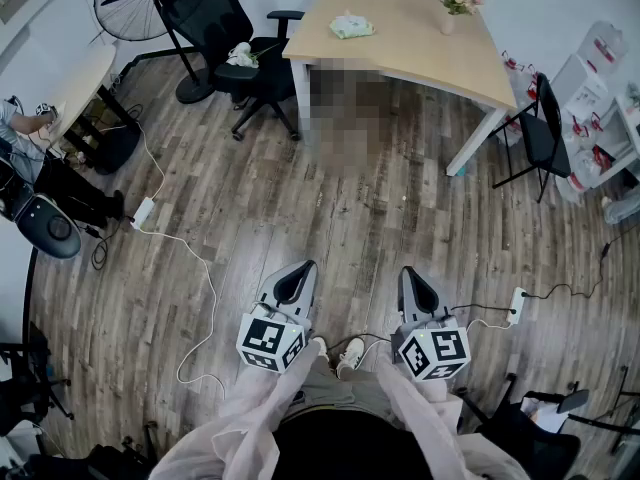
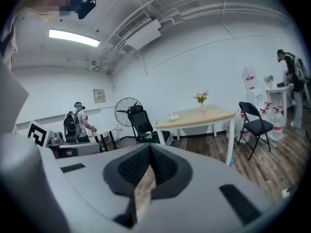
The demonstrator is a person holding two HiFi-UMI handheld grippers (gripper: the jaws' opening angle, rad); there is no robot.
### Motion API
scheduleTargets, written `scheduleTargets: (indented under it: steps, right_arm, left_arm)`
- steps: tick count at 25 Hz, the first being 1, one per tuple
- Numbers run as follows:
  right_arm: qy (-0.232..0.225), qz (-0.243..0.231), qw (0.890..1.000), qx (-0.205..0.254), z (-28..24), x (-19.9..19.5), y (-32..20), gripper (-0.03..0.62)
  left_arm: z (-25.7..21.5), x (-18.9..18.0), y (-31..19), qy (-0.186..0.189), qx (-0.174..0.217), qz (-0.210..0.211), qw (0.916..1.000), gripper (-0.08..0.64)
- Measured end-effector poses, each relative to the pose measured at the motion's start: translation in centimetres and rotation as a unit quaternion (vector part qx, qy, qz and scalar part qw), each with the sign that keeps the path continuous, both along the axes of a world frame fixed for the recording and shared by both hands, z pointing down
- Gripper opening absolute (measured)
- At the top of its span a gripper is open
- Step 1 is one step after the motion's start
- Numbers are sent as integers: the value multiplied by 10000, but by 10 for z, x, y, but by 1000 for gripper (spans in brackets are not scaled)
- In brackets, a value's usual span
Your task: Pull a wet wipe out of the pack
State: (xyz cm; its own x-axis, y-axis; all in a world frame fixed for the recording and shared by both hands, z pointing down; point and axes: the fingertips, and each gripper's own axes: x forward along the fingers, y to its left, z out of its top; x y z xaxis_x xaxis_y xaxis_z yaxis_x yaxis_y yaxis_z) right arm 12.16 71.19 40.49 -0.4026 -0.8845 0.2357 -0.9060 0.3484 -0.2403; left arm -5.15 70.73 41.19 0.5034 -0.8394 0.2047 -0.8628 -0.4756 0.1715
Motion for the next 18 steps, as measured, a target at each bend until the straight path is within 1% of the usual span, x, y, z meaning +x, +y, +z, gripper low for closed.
scheduleTargets:
  steps: [3, 8, 11, 14, 16, 18]
  right_arm:
    - [-32, 42, 10000, 34, -7, -13, 5, 10]
    - [12, 180, 9998, 120, -11, -28, 10, 11]
    - [167, 92, 9996, 211, -13, -38, 14, 12]
    - [286, 168, 9993, 188, -10, -44, 18, 12]
    - [124, 179, 9996, 168, -9, -48, 21, 12]
    - [-204, 167, 9994, 230, -13, -53, 23, 12]
  left_arm:
    - [-4, -12, 5, -7, -1, 33, 10000, 11]
    - [-11, -24, 10, 97, 137, 91, 9998, 11]
    - [-15, -28, 13, 109, 227, 150, 9996, 11]
    - [-15, -32, 15, 107, 252, 223, 9994, 11]
    - [-14, -34, 19, 100, 245, 290, 9992, 11]
    - [-13, -36, 21, 73, 242, 355, 9990, 11]
